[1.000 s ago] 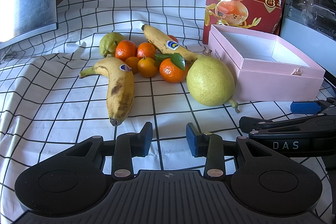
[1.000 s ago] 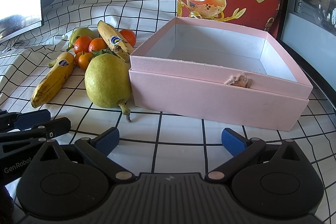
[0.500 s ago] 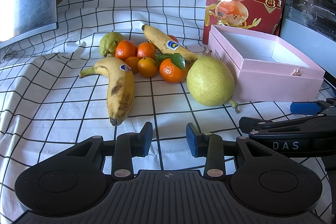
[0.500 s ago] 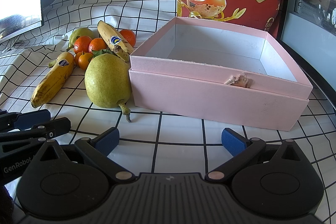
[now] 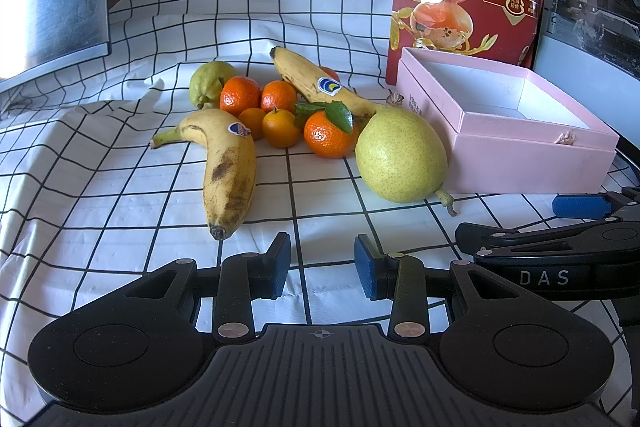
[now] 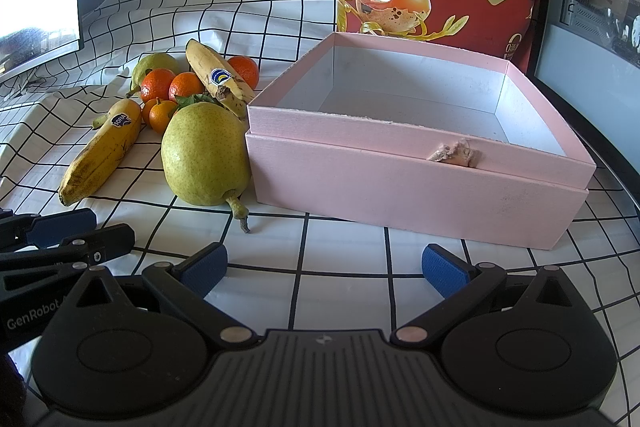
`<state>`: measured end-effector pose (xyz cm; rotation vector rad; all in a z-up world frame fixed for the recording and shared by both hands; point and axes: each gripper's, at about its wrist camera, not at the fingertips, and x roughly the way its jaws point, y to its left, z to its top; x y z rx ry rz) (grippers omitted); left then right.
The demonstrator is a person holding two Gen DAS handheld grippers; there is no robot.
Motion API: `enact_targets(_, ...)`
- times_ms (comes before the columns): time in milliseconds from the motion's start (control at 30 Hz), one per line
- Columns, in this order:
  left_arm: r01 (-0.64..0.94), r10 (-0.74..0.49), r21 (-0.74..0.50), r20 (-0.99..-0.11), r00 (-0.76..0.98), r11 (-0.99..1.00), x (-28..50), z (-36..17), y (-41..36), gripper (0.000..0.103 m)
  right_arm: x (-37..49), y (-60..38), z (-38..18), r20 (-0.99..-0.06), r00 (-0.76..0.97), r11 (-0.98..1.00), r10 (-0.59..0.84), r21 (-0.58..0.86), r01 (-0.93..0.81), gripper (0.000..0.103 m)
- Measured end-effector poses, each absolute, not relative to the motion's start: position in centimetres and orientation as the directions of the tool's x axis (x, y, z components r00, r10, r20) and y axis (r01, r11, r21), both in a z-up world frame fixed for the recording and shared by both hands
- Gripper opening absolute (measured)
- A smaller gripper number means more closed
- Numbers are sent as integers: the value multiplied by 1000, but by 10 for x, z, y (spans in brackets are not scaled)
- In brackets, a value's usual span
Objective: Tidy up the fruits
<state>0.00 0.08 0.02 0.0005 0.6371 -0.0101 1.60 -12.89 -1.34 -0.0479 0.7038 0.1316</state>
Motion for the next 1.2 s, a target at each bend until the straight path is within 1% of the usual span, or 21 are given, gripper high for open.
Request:
enact_targets(1100,9,-5,5,-595,804,1000,-1,0,-2,40,16,-127,-17,-646,756,991,103,-2,-137,103)
enact_targets(1200,8,-1,9,-594,804,1000,-1,0,-2,39,16,-128,-18,-647,753,989,119,13,-145,103)
